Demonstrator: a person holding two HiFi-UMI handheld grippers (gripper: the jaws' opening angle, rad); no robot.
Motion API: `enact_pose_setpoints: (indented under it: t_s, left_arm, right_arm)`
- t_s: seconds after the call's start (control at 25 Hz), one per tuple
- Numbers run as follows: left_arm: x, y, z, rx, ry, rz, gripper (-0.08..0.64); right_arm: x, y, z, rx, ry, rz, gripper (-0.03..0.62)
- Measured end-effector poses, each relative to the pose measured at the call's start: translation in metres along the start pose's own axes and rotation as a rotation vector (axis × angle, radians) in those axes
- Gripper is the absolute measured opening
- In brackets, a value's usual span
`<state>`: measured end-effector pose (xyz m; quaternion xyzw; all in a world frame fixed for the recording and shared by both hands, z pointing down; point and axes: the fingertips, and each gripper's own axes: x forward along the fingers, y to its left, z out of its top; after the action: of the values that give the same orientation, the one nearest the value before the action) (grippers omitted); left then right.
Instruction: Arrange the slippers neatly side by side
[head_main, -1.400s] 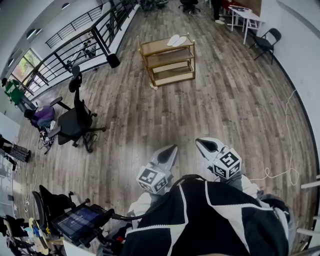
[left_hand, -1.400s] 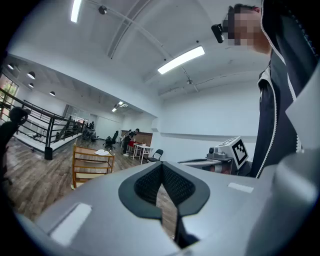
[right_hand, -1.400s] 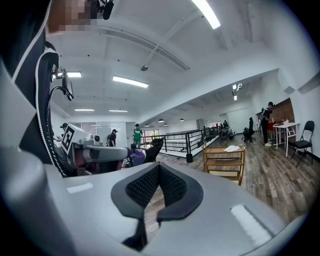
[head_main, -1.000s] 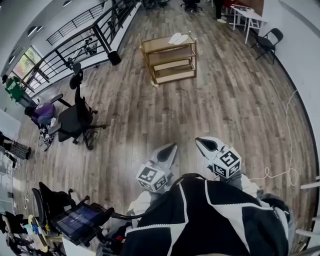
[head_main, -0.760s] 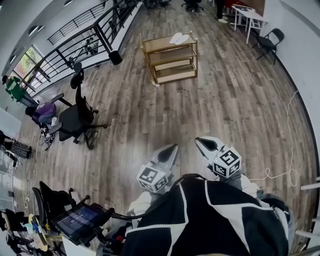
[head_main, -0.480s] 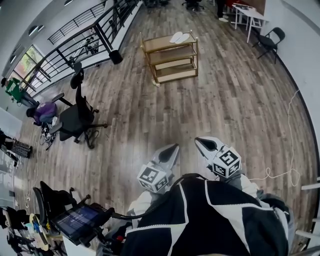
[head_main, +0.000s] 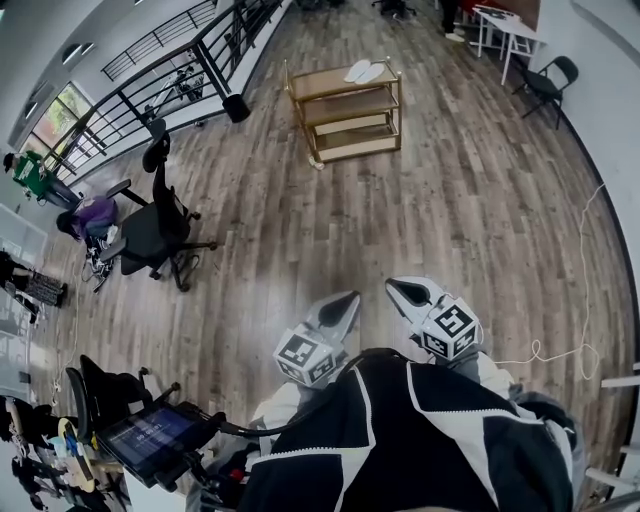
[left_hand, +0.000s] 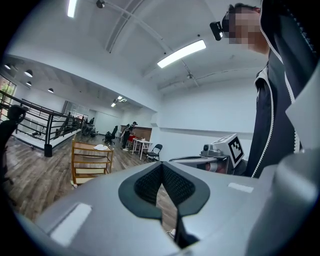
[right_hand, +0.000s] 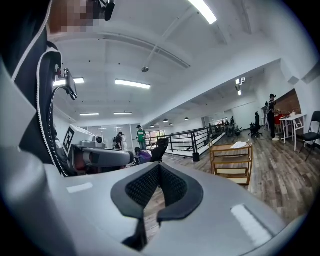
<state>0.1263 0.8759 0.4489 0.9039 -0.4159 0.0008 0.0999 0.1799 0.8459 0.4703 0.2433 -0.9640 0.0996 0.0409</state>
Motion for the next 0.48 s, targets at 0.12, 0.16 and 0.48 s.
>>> enact_pose_setpoints:
  t_s: [0.12, 0.16, 0.48]
  left_arm:
    - [-0.003, -0.001, -0.004, -0.002, 0.017, -0.002, 0.014]
    - [-0.003, -0.001, -0.006, -0.006, 0.021, -0.007, 0.014]
    - [0.01, -0.006, -0.025, -0.043, 0.076, -0.107, 0.014]
  right_arm:
    - [0.002, 0.003, -0.005, 0.019, 0.0, 0.015, 0.005]
    - [0.002, 0.004, -0.008, 0.027, 0.001, 0.017, 0.003]
    - [0.005, -0.008, -0.028, 0.083, 0.029, -0.015, 0.005]
